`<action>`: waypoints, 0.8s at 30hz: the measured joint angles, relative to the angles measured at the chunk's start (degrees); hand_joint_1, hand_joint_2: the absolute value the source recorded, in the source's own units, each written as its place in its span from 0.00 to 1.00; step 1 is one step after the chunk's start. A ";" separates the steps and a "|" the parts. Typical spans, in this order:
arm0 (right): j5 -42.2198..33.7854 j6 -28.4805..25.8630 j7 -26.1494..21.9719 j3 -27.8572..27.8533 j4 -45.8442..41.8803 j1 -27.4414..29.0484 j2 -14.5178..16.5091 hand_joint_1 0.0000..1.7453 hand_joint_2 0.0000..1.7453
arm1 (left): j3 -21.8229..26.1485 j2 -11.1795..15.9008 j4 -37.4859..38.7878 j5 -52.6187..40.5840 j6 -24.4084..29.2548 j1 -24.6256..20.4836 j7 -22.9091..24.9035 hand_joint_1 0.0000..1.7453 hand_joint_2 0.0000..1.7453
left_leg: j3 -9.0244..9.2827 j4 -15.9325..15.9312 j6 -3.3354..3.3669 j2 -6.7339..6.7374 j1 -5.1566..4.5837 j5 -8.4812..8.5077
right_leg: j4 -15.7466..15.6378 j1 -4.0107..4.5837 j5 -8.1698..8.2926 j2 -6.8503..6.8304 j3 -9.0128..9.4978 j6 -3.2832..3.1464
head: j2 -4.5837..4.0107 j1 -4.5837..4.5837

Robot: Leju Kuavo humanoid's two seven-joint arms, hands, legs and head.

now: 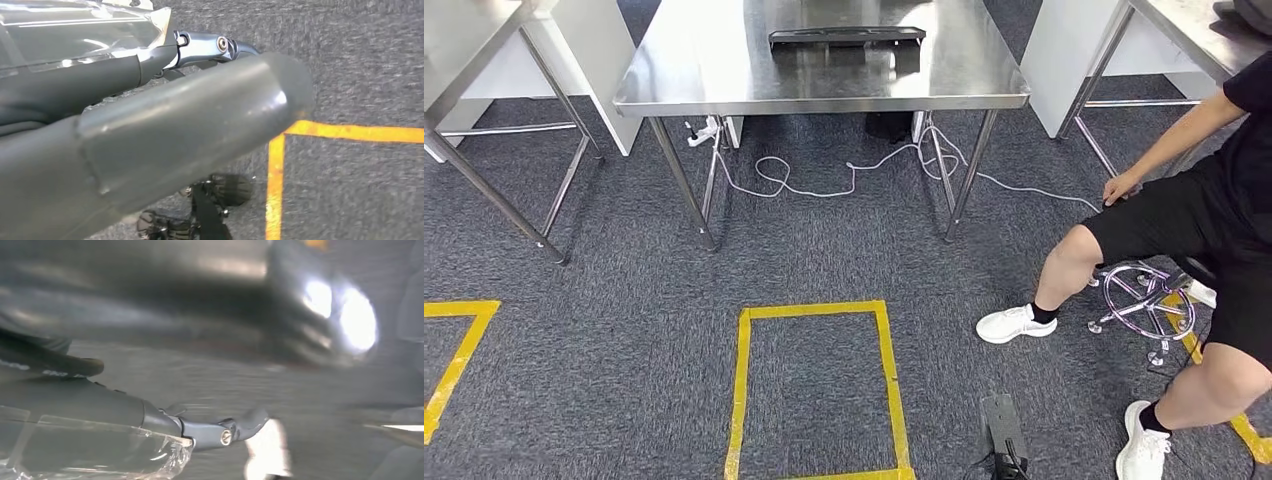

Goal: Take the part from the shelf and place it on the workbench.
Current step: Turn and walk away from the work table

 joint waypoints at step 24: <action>9.74 2.74 27.44 0.81 19.82 4.42 -0.39 0.00 0.00 | -0.02 -0.22 0.01 -2.66 -0.82 -0.17 -0.70 0.00 0.00 | 5.94 -2.17 1.12 0.49 0.18 -1.73 | 4.44 -0.94 -1.49 0.23 -2.44 3.66 | 0.01 0.37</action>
